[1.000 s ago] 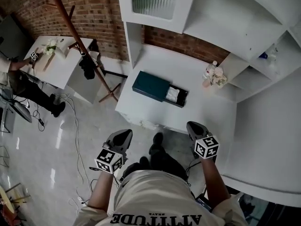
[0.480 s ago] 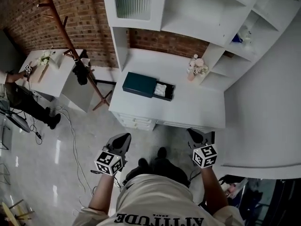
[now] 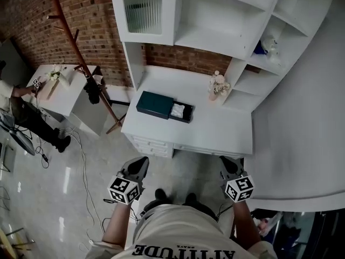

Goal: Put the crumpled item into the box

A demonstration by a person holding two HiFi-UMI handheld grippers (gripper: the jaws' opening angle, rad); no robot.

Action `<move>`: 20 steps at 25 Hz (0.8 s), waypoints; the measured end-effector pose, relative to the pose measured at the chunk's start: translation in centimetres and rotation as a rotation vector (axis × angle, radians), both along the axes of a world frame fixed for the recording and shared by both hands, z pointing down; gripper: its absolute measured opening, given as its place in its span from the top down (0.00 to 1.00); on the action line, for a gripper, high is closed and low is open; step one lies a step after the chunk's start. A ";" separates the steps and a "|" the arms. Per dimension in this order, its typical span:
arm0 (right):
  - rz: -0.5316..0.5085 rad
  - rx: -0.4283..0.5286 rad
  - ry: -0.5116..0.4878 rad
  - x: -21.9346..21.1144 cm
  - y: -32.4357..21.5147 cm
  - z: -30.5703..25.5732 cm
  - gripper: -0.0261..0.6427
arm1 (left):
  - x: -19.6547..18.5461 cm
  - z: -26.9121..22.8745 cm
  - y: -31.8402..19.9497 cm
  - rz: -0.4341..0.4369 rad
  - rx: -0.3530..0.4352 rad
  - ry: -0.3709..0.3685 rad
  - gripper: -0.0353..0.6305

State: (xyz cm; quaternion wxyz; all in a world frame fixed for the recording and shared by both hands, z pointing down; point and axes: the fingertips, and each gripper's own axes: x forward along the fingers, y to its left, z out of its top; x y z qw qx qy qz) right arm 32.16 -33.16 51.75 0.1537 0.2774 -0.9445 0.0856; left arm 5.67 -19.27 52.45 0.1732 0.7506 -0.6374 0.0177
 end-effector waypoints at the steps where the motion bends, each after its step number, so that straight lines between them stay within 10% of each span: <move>1: -0.007 0.009 -0.011 0.5 -0.2 -0.4 0.91 | 0.5 -0.3 0.0 -0.004 0.004 -0.008 0.91; 20: -0.030 0.027 -0.108 4.1 -3.6 -3.4 0.91 | 5.1 -2.4 -2.1 -0.054 0.034 -0.032 0.91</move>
